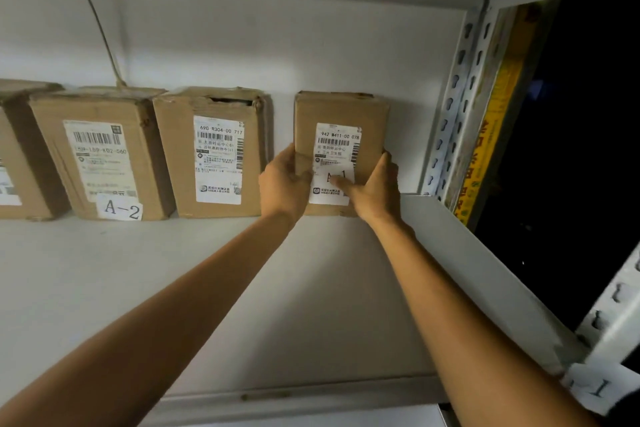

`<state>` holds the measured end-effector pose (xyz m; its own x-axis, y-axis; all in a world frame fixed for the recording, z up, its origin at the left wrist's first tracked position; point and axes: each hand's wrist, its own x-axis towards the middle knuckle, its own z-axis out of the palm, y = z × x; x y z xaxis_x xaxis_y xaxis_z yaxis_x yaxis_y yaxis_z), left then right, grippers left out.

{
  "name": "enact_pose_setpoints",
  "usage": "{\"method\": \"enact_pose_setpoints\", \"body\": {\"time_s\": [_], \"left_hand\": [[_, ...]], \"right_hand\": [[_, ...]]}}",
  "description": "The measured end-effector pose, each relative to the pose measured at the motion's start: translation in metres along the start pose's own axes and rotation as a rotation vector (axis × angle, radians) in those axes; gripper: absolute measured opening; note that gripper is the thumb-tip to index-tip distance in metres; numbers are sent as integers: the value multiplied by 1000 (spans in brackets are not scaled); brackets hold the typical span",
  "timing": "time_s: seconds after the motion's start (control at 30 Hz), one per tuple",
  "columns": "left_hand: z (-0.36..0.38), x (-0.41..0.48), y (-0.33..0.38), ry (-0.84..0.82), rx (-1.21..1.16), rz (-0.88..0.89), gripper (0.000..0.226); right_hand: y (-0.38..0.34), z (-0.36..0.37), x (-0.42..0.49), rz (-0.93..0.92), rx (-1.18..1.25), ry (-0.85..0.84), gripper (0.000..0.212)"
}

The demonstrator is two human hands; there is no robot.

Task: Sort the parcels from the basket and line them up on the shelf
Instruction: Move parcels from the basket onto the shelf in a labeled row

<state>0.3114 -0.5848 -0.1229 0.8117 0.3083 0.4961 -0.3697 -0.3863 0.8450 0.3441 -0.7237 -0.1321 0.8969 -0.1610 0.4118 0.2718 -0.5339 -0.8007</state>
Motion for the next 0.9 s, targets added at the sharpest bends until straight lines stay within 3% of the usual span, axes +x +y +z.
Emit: {"method": "enact_pose_setpoints", "body": {"time_s": [0.1, 0.23, 0.3, 0.47, 0.6, 0.67, 0.77, 0.9], "left_hand": [[12, 1, 1, 36, -63, -113, 30], [10, -8, -3, 1, 12, -68, 45], [3, -14, -3, -84, 40, -54, 54], [-22, -21, 0, -351, 93, -47, 49], [-44, -19, 4, -363, 310, 72, 47], [-51, -17, 7, -388, 310, 128, 41], [-56, -16, 14, -561, 363, 187, 41], [-64, -17, 18, -748, 332, 280, 44]], "right_hand": [[7, 1, 5, -8, -47, 3, 92], [6, 1, 1, 35, -46, 27, 87], [2, 0, -4, 77, -30, 38, 82], [-2, 1, -19, 156, 1, 20, 65], [-7, -18, -36, 152, 76, 72, 45], [-15, -29, -49, 120, 86, 24, 41], [-29, -39, -68, 86, 52, -45, 40], [-42, -55, -98, 116, -76, 67, 36]]}}
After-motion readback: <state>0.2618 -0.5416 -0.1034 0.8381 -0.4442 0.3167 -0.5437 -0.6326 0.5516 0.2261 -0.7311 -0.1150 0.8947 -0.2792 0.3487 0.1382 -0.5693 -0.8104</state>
